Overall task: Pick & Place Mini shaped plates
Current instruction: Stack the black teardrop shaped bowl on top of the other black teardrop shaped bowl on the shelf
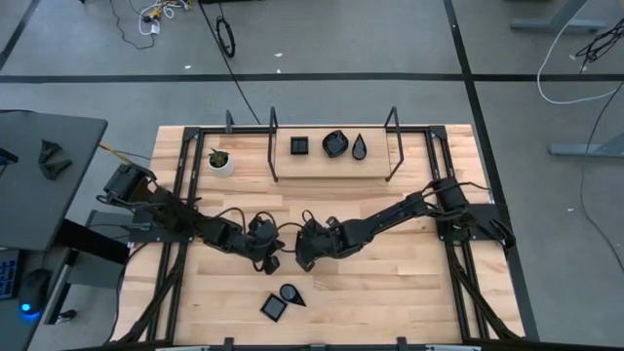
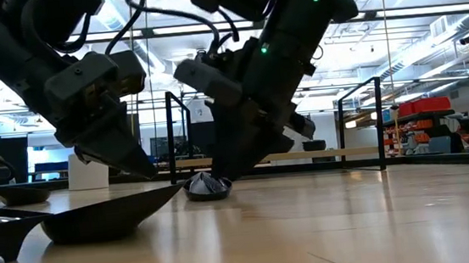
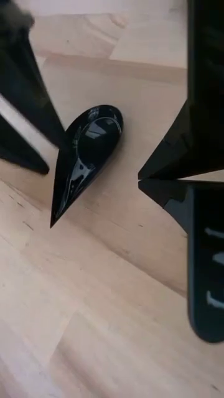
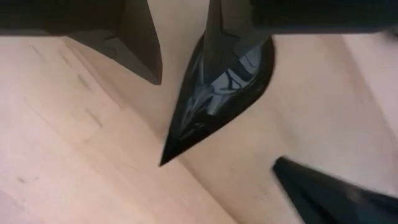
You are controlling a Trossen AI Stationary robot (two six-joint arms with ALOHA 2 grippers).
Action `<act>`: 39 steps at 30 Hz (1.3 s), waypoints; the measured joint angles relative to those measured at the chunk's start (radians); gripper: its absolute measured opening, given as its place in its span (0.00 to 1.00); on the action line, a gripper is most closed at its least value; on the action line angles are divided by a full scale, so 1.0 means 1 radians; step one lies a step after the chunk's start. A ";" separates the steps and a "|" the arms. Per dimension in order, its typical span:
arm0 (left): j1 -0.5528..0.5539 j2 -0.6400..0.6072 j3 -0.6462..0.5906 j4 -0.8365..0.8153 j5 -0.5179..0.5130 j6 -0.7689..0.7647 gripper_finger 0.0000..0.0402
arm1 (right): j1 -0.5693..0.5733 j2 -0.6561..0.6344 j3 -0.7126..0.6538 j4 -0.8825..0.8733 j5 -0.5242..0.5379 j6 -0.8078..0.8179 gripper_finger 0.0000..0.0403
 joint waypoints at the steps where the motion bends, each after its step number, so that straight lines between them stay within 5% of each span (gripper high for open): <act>1: 0.000 0.000 0.000 0.000 -0.004 0.000 0.03 | 0.001 -0.004 0.000 0.000 -0.001 0.000 0.30; 13: 0.000 0.001 0.000 0.000 -0.015 0.003 0.03 | -0.006 -0.014 -0.037 0.077 0.000 -0.047 0.40; 32: 0.000 0.001 0.000 0.000 -0.026 0.004 0.03 | -0.009 -0.022 -0.164 0.314 0.071 -0.123 0.03; 39: 0.000 0.001 0.000 0.000 -0.026 0.004 0.03 | 0.001 -0.146 -0.164 0.196 0.190 -0.154 0.03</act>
